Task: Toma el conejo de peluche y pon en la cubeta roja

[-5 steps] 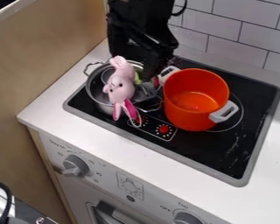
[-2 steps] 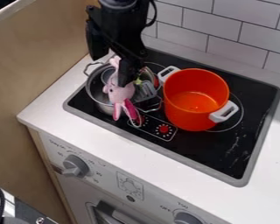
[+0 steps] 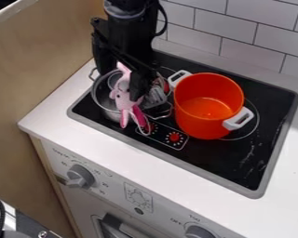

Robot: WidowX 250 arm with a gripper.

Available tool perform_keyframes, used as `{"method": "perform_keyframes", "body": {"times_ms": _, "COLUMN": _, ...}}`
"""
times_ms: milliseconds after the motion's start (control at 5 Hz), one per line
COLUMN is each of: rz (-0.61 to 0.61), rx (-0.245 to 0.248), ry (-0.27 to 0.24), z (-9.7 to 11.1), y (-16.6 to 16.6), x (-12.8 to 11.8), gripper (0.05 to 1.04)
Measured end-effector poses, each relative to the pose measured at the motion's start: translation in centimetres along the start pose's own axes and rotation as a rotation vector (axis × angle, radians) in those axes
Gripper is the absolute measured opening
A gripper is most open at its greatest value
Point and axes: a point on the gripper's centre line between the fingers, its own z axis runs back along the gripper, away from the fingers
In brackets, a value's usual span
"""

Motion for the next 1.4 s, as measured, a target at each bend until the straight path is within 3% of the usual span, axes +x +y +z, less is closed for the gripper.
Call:
{"method": "perform_keyframes", "body": {"times_ms": 800, "rz": 0.015, "rx": -0.054, "ry": -0.005, "z": -1.1, "y": -1.6, "x": 0.6, "gripper": 0.969}}
{"method": "perform_keyframes", "body": {"times_ms": 1200, "rz": 0.047, "rx": -0.175, "ry": 0.037, "z": -0.6, "y": -2.6, "x": -0.4, "gripper": 0.437}}
{"method": "perform_keyframes", "body": {"times_ms": 1400, "rz": 0.03, "rx": -0.235, "ry": 0.05, "z": 0.7, "y": -3.1, "x": -1.2, "gripper": 0.22}}
